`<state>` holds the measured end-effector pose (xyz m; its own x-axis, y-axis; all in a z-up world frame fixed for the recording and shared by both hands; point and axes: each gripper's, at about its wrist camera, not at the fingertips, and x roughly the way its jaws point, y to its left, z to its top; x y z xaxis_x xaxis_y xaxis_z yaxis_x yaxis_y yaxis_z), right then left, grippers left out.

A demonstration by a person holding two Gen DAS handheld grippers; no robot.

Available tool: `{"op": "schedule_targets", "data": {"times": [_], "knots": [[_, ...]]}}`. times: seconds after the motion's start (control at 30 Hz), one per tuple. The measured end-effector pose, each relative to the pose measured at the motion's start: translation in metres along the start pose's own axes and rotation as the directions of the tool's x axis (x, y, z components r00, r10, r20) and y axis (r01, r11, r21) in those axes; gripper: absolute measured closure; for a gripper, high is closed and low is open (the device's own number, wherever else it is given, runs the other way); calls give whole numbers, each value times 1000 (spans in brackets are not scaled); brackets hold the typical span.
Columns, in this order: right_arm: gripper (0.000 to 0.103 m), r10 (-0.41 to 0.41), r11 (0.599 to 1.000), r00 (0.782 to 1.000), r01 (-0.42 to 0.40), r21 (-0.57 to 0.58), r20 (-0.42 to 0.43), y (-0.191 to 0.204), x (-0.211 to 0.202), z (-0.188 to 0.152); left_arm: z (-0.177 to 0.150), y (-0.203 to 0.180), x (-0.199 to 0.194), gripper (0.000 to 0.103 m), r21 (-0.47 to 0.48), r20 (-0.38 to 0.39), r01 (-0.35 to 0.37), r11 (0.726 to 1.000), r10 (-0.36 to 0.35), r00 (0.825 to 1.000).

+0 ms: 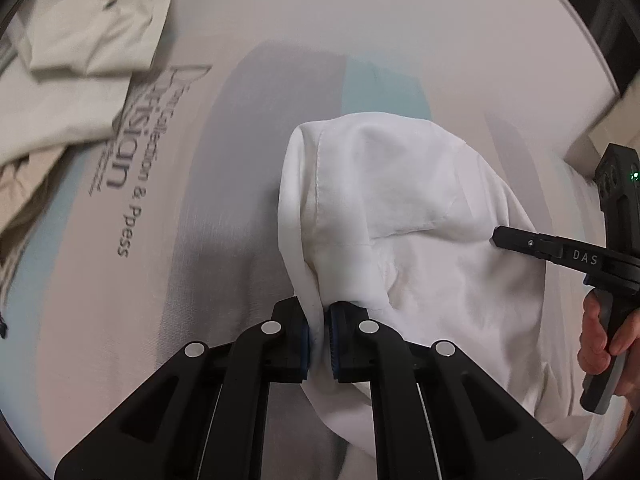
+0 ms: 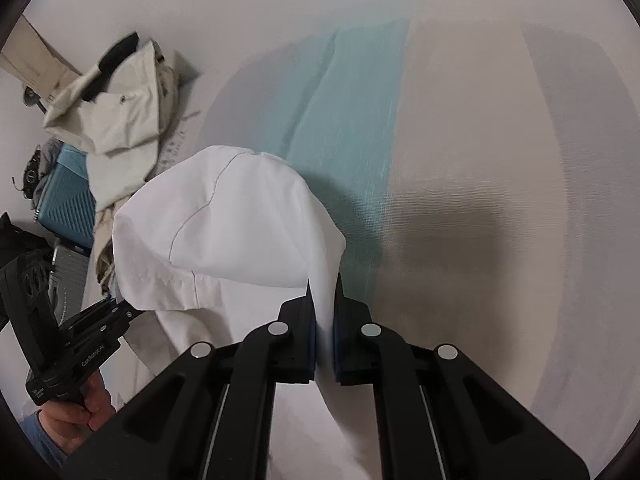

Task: Fold large clothes
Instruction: 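Grasp the hood edge with the left tool while the right tool grasps it too, then lift the white hood with both tools and fold it onto the jacket body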

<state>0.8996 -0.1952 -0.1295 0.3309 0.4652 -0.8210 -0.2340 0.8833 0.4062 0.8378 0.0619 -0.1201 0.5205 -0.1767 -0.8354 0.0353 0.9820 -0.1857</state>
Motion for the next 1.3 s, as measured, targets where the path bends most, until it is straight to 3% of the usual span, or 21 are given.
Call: {"op": "schedule_targets", "data": {"times": [0.27,0.63,0.93,1.3], "knots": [[98,41,998,997,-44,38,70,4,-66,-40,-22,-35,-51,96,83,74,9,996,-15,997],[99,-47,995,983,61,-79,176,45,-145,-118,-81,-68,-135,96,204,178,-70,976,34,983],[99,-84,982,976,115,-147,203,67,-173,-180,-154,-78,-165,96,243,211,-130,961,79,974],[99,-121,976,974,152,-157,191,61,-187,-252,-224,-106,-180,96,256,271,-200,946,128,954]]}}
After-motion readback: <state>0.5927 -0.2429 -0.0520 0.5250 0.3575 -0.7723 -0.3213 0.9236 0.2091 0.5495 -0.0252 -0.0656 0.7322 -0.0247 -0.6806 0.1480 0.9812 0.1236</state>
